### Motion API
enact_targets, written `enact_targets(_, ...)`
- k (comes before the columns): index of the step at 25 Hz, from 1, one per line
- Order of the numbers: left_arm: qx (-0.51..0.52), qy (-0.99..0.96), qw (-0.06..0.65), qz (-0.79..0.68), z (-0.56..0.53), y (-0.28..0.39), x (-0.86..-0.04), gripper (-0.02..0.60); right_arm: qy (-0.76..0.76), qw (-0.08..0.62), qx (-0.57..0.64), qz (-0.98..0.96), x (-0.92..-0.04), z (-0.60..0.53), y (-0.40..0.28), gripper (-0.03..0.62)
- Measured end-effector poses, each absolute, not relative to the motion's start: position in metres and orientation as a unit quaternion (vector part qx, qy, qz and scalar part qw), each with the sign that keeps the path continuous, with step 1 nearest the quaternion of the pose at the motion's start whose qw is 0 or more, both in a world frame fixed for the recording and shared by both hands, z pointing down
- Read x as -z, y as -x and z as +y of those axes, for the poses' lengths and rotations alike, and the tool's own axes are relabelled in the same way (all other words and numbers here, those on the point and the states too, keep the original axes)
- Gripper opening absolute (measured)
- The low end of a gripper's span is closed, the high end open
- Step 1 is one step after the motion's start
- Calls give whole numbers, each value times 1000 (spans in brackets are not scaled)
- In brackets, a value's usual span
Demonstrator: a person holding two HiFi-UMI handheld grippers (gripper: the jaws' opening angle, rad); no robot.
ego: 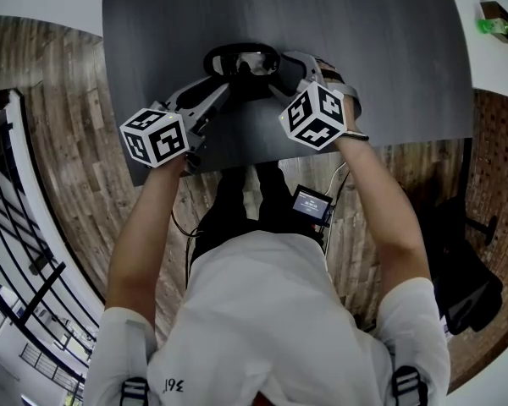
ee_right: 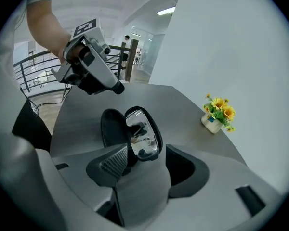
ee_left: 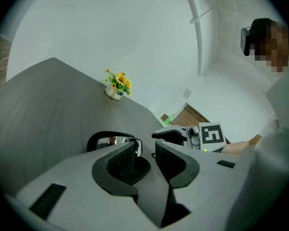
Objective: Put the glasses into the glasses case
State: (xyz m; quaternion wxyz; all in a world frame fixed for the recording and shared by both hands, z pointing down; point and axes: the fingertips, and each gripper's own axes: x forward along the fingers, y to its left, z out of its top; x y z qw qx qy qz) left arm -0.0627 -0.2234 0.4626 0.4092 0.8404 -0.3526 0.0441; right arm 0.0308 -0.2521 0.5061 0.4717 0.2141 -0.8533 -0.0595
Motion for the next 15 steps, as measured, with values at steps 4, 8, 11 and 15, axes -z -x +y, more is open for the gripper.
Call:
enact_targets(4,-40,-846,404,-345,-217,59,-453,110,-242,466,60,-849,-495,-251,-40,59)
enact_targets(8,-37,-853,398,-337,-209,55,-446,81,-247,471,56,-845,-493,-246,-46,37)
enact_targets(11,-34,-856,391,-337,-201,53,-438,65,-257,468,52,-844,-488,-240,-50,31)
enact_targets(15,-27,-859,382,-340,-195,54,-428,48,-276,455,34,-846,-481,-236,-53,22)
